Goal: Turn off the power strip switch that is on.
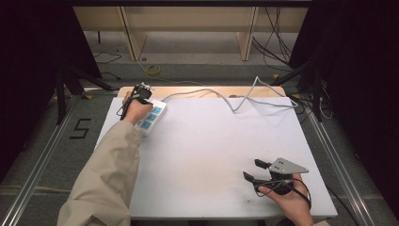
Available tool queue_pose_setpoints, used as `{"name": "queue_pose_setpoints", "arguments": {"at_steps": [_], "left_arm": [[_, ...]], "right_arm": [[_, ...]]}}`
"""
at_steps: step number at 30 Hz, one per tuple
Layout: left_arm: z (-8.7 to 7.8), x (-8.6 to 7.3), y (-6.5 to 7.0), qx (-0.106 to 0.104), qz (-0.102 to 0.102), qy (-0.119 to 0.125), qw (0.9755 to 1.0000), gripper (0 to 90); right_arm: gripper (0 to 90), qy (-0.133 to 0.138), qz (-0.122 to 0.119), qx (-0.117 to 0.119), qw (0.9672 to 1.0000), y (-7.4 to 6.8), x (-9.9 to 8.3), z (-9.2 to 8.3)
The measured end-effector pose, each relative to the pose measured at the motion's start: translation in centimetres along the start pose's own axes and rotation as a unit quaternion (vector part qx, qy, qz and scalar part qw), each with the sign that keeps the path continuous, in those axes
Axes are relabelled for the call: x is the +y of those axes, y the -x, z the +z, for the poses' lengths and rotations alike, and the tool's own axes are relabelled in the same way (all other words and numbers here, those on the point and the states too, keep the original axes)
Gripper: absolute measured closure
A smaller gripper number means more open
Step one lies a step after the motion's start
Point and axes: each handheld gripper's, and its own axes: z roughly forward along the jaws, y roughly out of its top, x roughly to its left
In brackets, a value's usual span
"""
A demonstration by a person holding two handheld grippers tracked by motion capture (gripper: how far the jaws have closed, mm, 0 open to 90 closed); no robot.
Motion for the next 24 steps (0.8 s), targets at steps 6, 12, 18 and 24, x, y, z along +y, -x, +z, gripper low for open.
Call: {"name": "queue_pose_setpoints", "arguments": {"at_steps": [6, 12, 18, 24], "left_arm": [[0.14, -0.04, 0.08, 0.003, 0.002, -0.003, 1.0, 89.7], [0.22, -0.01, 0.02, 0.006, -0.002, -0.002, 1.0, 89.7], [0.26, -0.02, -0.06, 0.009, -0.004, -0.001, 1.0, 89.8], [0.29, 0.07, -0.02, 0.003, -0.011, 0.0, 0.9999, 89.8]], "right_arm": [[33.6, 0.0, 0.0, 0.0, 1.0, 0.01, 0.0, -0.02], [33.6, 0.0, 0.0, 0.0, 1.0, 0.01, 0.01, 0.0], [33.6, -0.001, -0.001, 0.0, 1.0, 0.04, 0.0, 0.01], [33.6, -0.001, 0.0, 0.001, 1.0, 0.0, 0.02, 0.03]]}}
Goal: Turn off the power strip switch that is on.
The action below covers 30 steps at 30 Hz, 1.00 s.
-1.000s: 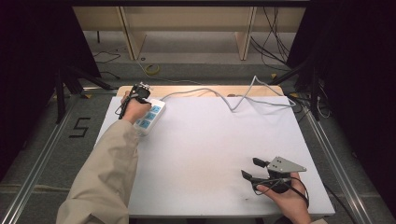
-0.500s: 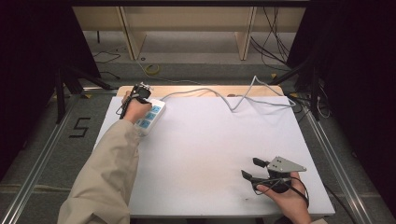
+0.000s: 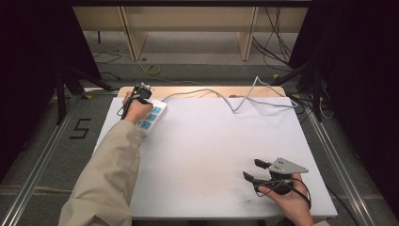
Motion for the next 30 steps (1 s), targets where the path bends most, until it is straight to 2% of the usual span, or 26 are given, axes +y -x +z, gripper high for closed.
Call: {"name": "queue_pose_setpoints", "arguments": {"at_steps": [3, 7, 10, 13, 18, 20, 30], "left_arm": [[-0.02, 0.09, 0.05, 0.002, 0.009, -0.005, 0.9999, 89.9], [0.02, 0.05, -0.04, -0.003, -0.004, -0.002, 1.0, 89.9], [0.01, 0.19, 0.07, 0.002, 0.001, -0.008, 1.0, 90.0], [0.04, 0.22, 0.06, -0.004, -0.009, -0.007, 0.9999, 90.0], [0.04, 0.21, 0.01, -0.003, -0.014, -0.007, 0.9999, 90.0], [0.03, 0.17, -0.07, 0.003, -0.011, -0.008, 0.9999, 90.0], [0.05, 0.18, -0.11, -0.002, -0.016, -0.008, 0.9998, 90.0]], "right_arm": [[33.6, 0.001, 0.0, 0.0, 1.0, -0.02, 0.01, -0.01], [33.6, 0.0, 0.0, 0.001, 1.0, -0.03, 0.0, 0.03], [33.5, 0.0, 0.0, 0.001, 1.0, -0.03, 0.01, 0.05], [33.5, 0.0, 0.0, 0.002, 1.0, -0.06, 0.02, 0.06], [33.4, 0.001, -0.001, 0.002, 1.0, -0.06, 0.02, 0.02], [33.5, 0.002, -0.002, 0.002, 1.0, -0.04, 0.01, 0.0], [33.4, 0.002, -0.002, 0.003, 1.0, -0.12, 0.06, 0.08]]}}
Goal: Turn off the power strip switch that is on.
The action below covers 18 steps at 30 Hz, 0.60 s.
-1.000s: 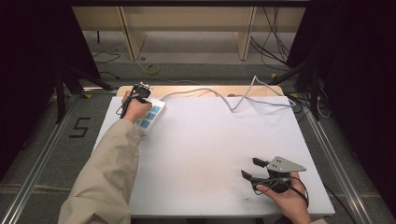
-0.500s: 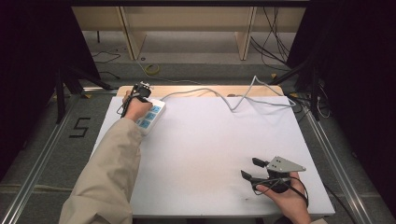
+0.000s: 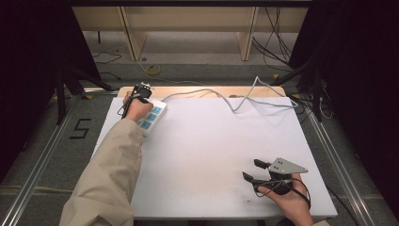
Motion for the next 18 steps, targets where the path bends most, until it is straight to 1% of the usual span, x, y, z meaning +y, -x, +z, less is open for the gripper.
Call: {"name": "queue_pose_setpoints", "arguments": {"at_steps": [3, 6, 12, 14, 18], "left_arm": [[0.0, 0.01, -0.1, -0.002, -0.001, -0.001, 1.0, 90.0], [0.02, 0.07, 0.0, 0.0, 0.005, -0.004, 1.0, 90.0], [0.07, -0.01, -0.01, -0.003, 0.002, -0.006, 1.0, 90.0], [0.06, 0.0, 0.05, -0.001, 0.007, -0.007, 1.0, 90.0], [0.02, -0.02, 0.06, 0.0, 0.007, -0.006, 1.0, 90.0]], "right_arm": [[33.4, -0.001, 0.0, 0.0, 1.0, 0.0, -0.02, -0.02], [33.4, 0.0, -0.001, 0.001, 1.0, 0.02, 0.0, 0.01], [33.4, -0.001, -0.003, 0.001, 1.0, -0.02, 0.04, 0.02], [33.4, -0.001, -0.003, 0.001, 1.0, -0.02, 0.04, 0.02], [33.4, 0.001, -0.002, 0.001, 1.0, 0.0, 0.03, -0.01]]}}
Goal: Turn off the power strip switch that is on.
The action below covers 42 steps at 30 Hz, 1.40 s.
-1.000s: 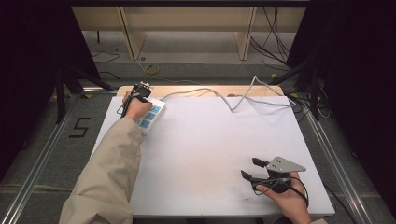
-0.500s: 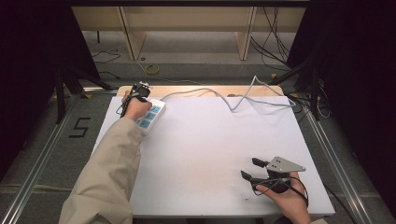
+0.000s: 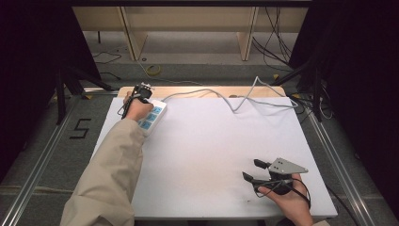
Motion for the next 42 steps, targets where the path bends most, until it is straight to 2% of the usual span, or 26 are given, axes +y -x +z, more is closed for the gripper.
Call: {"name": "queue_pose_setpoints", "arguments": {"at_steps": [6, 8, 11, 14, 16, 18, 21, 28, 33, 35, 37, 39, 42], "left_arm": [[-0.1, -0.2, 0.0, -0.003, -0.006, 0.006, 1.0, 90.0], [-0.3, -0.2, 0.0, -0.007, -0.02, 0.023, 0.9995, 89.9], [-0.6, -0.4, -0.3, -0.015, -0.021, 0.019, 0.9995, 89.6], [-1.2, -0.4, -0.6, -0.019, -0.031, 0.033, 0.9988, 87.4], [-1.7, -0.3, -0.6, -0.023, -0.028, 0.039, 0.9986, 82.8], [-2.3, -0.3, -0.6, -0.024, -0.023, 0.048, 0.9983, 82.5], [-3.2, -0.2, -0.7, -0.029, -0.027, 0.058, 0.9975, 80.4], [-5.0, -0.3, -0.9, -0.037, -0.031, 0.07, 0.9964, 69.5], [-6.1, -0.4, -1.0, -0.054, -0.036, 0.072, 0.9953, 55.8], [-6.5, -0.4, -1.0, -0.07, -0.049, 0.076, 0.9934, 52.0], [-7.0, -0.5, -0.8, -0.084, -0.039, 0.078, 0.9927, 48.2], [-7.5, -0.6, -0.6, -0.084, -0.028, 0.084, 0.9925, 43.4], [-8.3, -0.7, -0.4, -0.093, -0.033, 0.099, 0.9902, 40.7]], "right_arm": [[33.4, 0.0, 0.0, 0.0, 1.0, 0.0, 0.0, 0.0], [33.4, 0.0, 0.0, -0.001, 1.0, 0.0, 0.0, 0.0], [33.4, 0.0, 0.001, -0.002, 1.0, 0.0, 0.0, 0.0], [33.4, 0.001, 0.001, -0.003, 1.0, 0.0, 0.1, 0.0], [33.4, 0.0, 0.001, -0.003, 1.0, 0.0, 0.0, 0.0], [33.4, 0.0, 0.0, -0.002, 1.0, 0.0, 0.0, 0.0], [33.4, 0.0, 0.002, -0.003, 1.0, 0.0, 0.0, 0.0], [33.4, -0.001, 0.001, -0.004, 1.0, 0.1, 0.0, -0.1], [33.4, -0.001, -0.001, -0.004, 1.0, 0.1, 0.0, 0.0], [33.4, 0.0, 0.0, -0.006, 1.0, 0.1, 0.0, 0.0], [33.4, -0.001, 0.001, -0.006, 1.0, 0.2, 0.0, -0.1], [33.4, 0.0, 0.001, -0.007, 1.0, 0.2, 0.0, 0.0], [33.3, -0.001, 0.001, -0.007, 1.0, 0.2, 0.0, 0.0]]}}
